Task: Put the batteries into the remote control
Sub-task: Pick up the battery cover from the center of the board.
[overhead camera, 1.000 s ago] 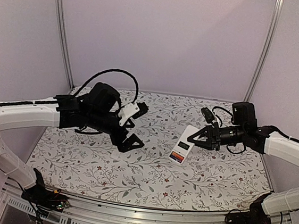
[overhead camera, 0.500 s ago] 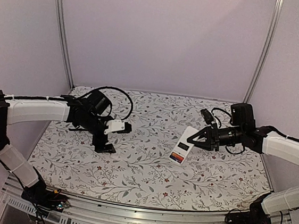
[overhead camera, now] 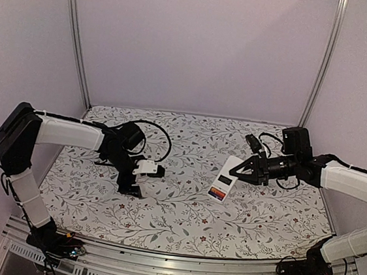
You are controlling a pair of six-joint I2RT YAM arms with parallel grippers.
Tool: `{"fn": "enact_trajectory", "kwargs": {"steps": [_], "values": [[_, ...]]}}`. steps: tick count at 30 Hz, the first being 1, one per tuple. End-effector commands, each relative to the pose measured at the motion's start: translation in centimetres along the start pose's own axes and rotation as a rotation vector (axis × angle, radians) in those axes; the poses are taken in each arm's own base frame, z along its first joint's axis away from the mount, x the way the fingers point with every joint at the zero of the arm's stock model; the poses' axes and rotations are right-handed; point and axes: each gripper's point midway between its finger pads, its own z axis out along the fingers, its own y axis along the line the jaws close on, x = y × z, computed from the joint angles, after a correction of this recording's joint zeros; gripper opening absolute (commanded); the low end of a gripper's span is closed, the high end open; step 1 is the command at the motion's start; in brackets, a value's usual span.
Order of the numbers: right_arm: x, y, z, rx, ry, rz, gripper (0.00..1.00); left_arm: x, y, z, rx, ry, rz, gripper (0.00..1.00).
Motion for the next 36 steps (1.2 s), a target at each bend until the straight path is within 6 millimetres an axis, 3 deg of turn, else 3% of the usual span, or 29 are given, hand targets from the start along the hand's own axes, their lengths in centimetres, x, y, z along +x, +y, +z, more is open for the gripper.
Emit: {"fn": "enact_trajectory", "kwargs": {"steps": [1,10,25,33,36], "values": [[-0.2,-0.2,0.1,-0.017,0.004,-0.017,0.0,-0.1,0.3,0.6,0.024,-0.008,0.022,0.95],[-0.1,-0.5,0.1,-0.016,0.005,-0.014,0.0,1.1,-0.7,2.2,0.071,0.035,0.029,0.9],[0.1,-0.4,-0.4,-0.018,-0.002,-0.016,0.0,1.9,-4.0,1.8,0.09,0.109,0.016,0.71],[0.0,-0.7,-0.4,-0.006,-0.013,-0.016,0.0,1.9,-4.1,1.9,0.069,0.115,-0.008,0.66],[-0.1,-0.9,-0.3,0.004,-0.026,-0.019,0.0,1.7,-3.8,1.9,0.051,0.109,-0.026,0.58]]}}
